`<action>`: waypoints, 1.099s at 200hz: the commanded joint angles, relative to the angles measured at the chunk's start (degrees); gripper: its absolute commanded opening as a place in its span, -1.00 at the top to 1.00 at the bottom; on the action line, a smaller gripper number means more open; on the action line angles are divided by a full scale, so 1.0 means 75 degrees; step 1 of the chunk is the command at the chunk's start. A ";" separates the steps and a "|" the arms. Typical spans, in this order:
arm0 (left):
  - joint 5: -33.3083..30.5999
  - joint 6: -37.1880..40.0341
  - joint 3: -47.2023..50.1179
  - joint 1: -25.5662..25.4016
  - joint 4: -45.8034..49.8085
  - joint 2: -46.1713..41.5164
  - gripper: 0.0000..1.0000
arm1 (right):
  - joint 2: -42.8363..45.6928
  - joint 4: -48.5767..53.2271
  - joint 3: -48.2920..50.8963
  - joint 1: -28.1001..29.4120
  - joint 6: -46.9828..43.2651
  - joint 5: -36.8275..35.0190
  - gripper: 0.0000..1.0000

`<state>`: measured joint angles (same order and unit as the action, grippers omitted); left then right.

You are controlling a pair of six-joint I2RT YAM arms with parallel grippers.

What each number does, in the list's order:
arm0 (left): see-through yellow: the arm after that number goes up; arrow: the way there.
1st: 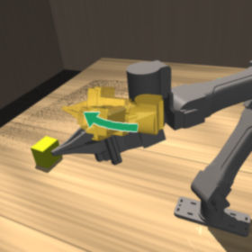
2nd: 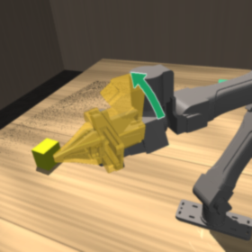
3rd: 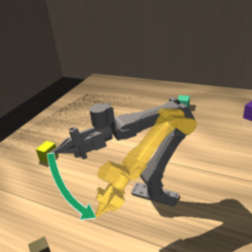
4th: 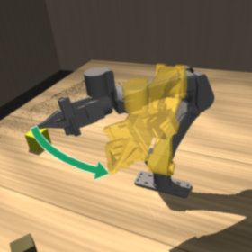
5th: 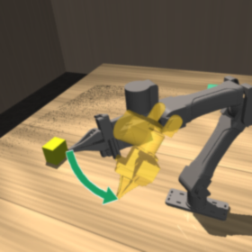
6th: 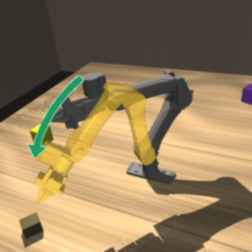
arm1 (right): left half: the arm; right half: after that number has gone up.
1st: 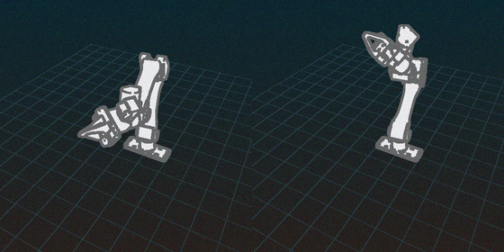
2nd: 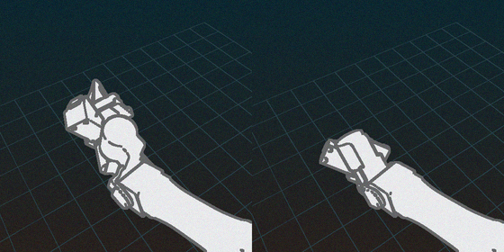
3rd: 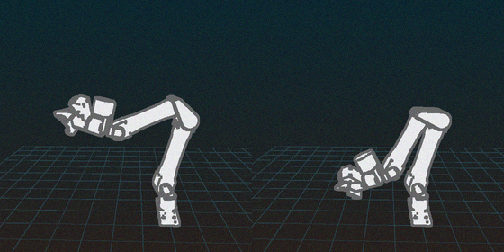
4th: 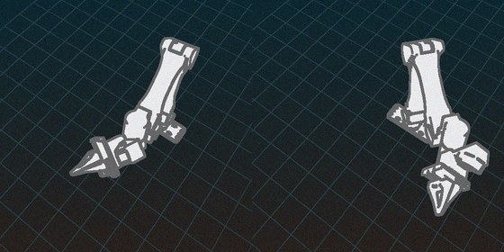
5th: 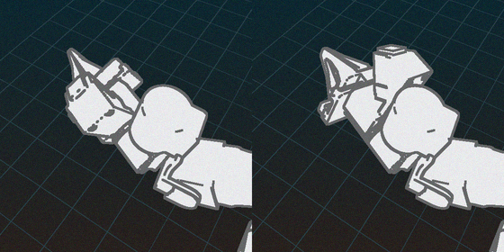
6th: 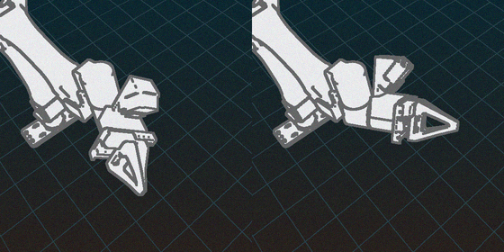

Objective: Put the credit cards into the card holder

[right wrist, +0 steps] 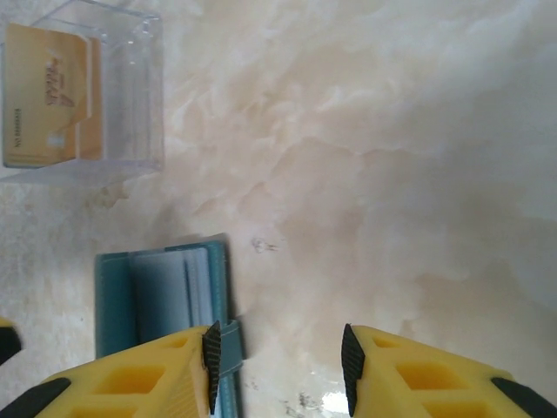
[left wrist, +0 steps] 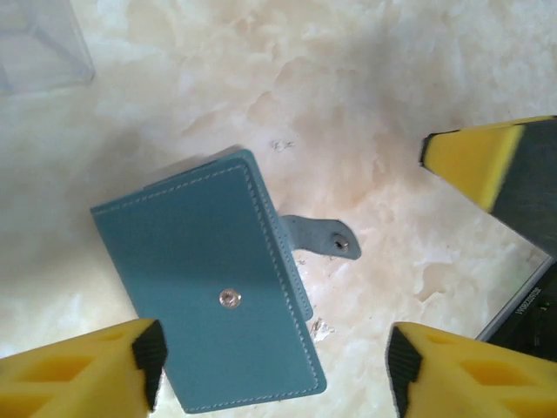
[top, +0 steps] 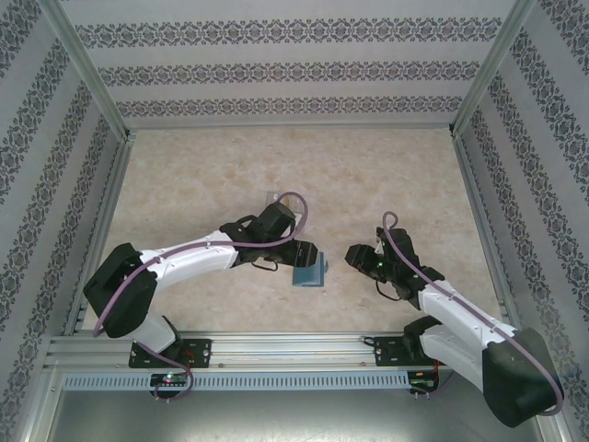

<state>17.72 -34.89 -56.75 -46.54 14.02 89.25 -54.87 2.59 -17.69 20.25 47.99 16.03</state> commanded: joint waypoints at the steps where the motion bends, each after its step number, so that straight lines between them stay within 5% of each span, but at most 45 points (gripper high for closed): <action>1: 0.0109 -0.0053 -0.0258 -0.0234 0.0400 0.0384 -0.28 | -0.0226 -0.0033 -0.0048 -0.0320 -0.0258 0.0868 0.14; 39: 0.0087 -0.0113 -0.0620 -0.0380 0.0405 0.0928 0.10 | -0.0532 -0.0488 -0.0008 -0.0626 -0.0271 0.1610 0.14; 117: 0.0710 -0.0083 -0.1481 -0.0387 0.0367 0.1961 0.34 | -0.0193 -0.0608 0.0174 -0.0791 -0.0268 0.1788 0.13; 220: 0.1229 -0.0186 -0.1836 -0.0392 0.0242 0.2249 0.22 | -0.0299 -0.0614 0.0178 -0.0905 -0.0252 0.1776 0.09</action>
<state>25.06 -35.42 -69.89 -48.80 17.19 107.04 -56.66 -0.67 -17.08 14.09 46.54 28.62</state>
